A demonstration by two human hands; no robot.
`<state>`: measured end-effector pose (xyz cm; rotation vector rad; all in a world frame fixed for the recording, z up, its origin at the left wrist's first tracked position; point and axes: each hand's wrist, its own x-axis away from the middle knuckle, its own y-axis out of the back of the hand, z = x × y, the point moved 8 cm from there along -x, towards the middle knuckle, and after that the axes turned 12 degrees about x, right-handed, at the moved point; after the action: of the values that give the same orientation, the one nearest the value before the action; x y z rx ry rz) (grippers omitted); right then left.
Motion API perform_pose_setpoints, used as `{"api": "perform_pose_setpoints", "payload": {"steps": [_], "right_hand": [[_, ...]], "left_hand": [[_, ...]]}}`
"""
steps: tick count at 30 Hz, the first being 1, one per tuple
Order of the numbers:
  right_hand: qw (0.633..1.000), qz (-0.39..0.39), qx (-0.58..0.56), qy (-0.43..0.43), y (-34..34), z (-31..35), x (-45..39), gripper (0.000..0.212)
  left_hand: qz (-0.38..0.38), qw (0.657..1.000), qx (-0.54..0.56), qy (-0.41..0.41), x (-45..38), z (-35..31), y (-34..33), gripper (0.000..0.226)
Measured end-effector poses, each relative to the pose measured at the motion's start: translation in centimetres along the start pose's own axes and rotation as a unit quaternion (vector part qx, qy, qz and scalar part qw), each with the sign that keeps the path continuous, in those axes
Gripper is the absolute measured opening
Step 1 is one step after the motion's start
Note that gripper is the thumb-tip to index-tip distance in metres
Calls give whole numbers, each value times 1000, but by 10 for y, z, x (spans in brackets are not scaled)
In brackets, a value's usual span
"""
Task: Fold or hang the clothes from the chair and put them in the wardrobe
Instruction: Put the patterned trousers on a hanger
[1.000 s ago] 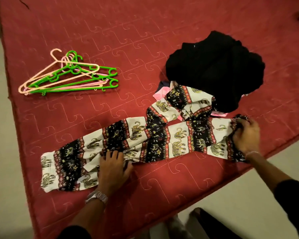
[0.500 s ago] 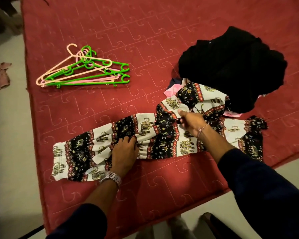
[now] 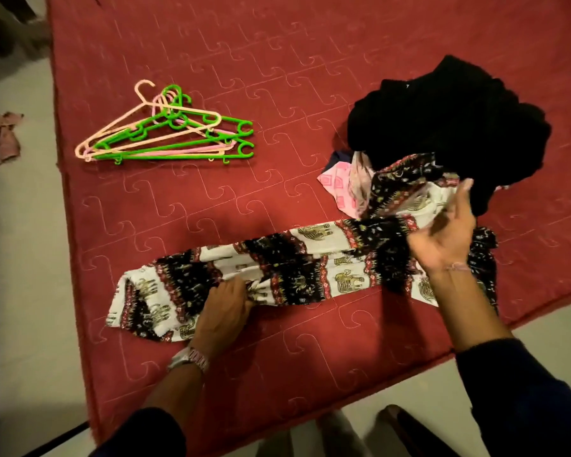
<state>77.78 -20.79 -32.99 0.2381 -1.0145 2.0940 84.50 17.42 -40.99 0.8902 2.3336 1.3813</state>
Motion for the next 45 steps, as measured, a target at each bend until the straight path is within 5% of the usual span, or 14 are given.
{"api": "perform_pose_setpoints", "payload": {"steps": [3, 5, 9, 11, 13, 16, 19, 23, 28, 32, 35, 40, 43, 45], "right_hand": [[996, -65, 53, 24, 41, 0, 5, 28], [962, -188, 199, -20, 90, -23, 1, 62], [743, -400, 535, 38, 112, -37, 35, 51], [675, -338, 636, 160, 62, -45, 51, 35], [677, -188, 675, 224, 13, -77, 56, 19], [647, 64, 725, 227, -44, -151, 63, 7], [560, 247, 755, 235, -90, -216, 84, 19], [430, 341, 779, 303, -129, -274, 106, 27], [334, 318, 828, 320, -152, -319, 107, 45], [292, 254, 855, 346, -166, -328, 103, 28], [310, 244, 831, 391, -189, -326, 116, 23], [343, 310, 789, 404, -232, -349, 160, 24], [323, 386, 815, 289, -232, -384, 157, 40], [359, 368, 824, 238, -224, -385, 140, 50]], "left_hand": [[5, 1000, 8, -5, 6, -5, -3, 29], [-24, 998, 51, 31, 6, 0, 0, 34], [-155, 981, 44, 108, 7, 24, 29, 26], [-203, 962, 21, 184, 16, 47, 45, 22], [-219, 931, 9, 291, 31, 78, 54, 23], [-202, 869, 77, 444, 51, 114, 54, 51], [-207, 846, 129, 474, 49, 123, 63, 64], [-259, 798, 209, 502, 52, 152, 70, 61], [-282, 824, 228, 435, 43, 172, 85, 26], [-289, 805, 367, 366, 27, 175, 99, 17], [-250, 788, 435, 356, 21, 189, 106, 18], [-188, 859, 343, 329, 12, 229, 130, 25], [-124, 902, 277, 307, 8, 242, 136, 32], [-107, 918, 241, 296, 10, 244, 135, 33]]}}
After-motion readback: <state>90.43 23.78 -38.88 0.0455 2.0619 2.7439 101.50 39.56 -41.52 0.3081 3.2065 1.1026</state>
